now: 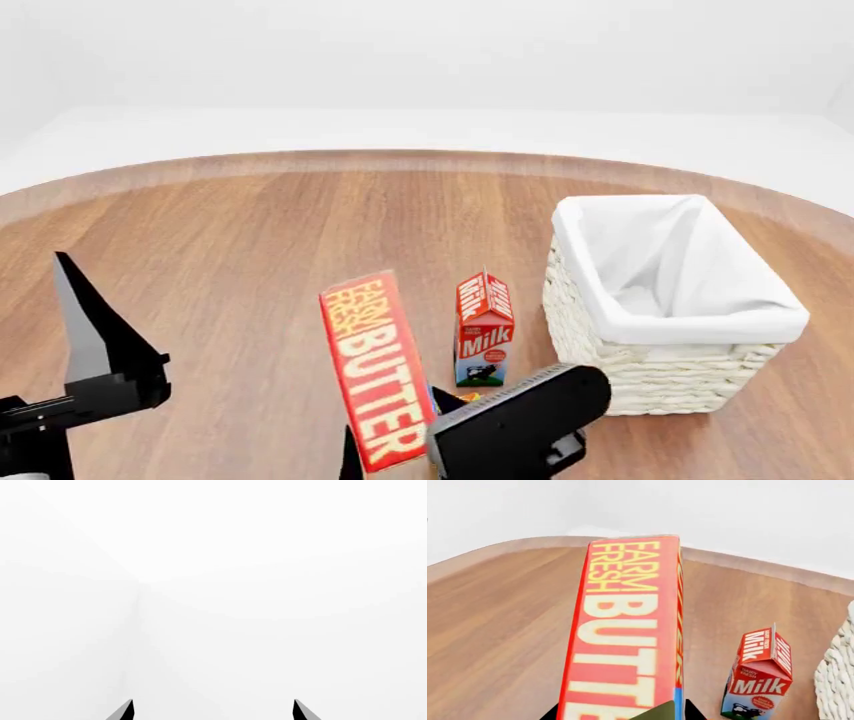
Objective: Pick up the cream cheese box and the butter, and put them in the basket.
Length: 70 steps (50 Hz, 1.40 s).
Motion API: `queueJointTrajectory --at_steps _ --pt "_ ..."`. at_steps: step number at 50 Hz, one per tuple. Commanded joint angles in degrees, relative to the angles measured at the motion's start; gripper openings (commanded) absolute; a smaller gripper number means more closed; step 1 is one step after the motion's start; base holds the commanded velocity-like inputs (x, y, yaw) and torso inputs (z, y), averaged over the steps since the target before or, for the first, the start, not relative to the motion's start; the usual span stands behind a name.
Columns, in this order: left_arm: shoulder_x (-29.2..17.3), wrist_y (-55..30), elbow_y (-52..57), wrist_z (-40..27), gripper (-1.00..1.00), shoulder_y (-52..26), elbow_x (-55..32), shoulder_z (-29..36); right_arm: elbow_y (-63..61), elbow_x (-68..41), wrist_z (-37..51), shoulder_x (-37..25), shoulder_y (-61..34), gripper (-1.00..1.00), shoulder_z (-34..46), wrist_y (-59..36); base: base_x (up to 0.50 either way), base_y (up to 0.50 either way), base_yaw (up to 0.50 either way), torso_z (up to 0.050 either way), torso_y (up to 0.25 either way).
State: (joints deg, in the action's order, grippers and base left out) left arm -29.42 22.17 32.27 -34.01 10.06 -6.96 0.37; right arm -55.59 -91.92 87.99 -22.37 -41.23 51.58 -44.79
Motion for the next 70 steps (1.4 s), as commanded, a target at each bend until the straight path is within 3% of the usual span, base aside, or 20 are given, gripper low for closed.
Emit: queueJointTrajectory --at_steps 1,5,18,32,45,54,70 --pt "0.0 -0.3 0.3 -0.1 1.00 -0.1 0.2 0.0 -3.5 -4.5 2.0 -10.1 -9.0 -1.00 -2.6 7.1 0.00 0.00 0.00 0.000 0.000" --pt "-0.1 -0.5 0.6 -0.1 1.00 -0.1 0.4 0.1 -3.9 -5.8 1.9 -18.3 -14.5 -1.00 -0.5 12.7 0.00 0.00 0.00 0.000 0.000" --pt "-0.2 -0.9 1.2 -0.1 1.00 0.0 0.7 0.3 -3.7 -14.4 1.0 -35.5 -30.3 -1.00 -1.0 18.0 0.00 0.00 0.00 0.001 0.002" --pt "-0.4 -1.4 1.7 -0.2 1.00 0.1 0.6 0.2 0.7 -18.6 -2.8 -45.6 -37.5 -1.00 -4.5 13.8 0.00 0.00 0.00 0.000 0.001" --pt "-0.3 -1.4 1.2 -0.1 1.00 -0.1 0.6 0.6 9.8 -16.6 -8.9 -46.4 -40.8 -1.00 -3.6 5.9 0.00 0.00 0.00 0.001 0.002" --pt "-0.2 -1.7 1.1 0.0 1.00 -0.4 0.9 1.0 21.2 -18.0 -18.2 -44.7 -46.0 -1.00 -3.0 -2.5 0.00 0.00 0.00 0.000 0.001" --pt "-0.5 -2.5 1.8 -0.2 1.00 -0.3 1.2 0.9 43.1 -7.2 -34.6 -36.9 -58.2 -1.00 0.0 -18.8 0.00 0.00 0.00 0.001 0.001"
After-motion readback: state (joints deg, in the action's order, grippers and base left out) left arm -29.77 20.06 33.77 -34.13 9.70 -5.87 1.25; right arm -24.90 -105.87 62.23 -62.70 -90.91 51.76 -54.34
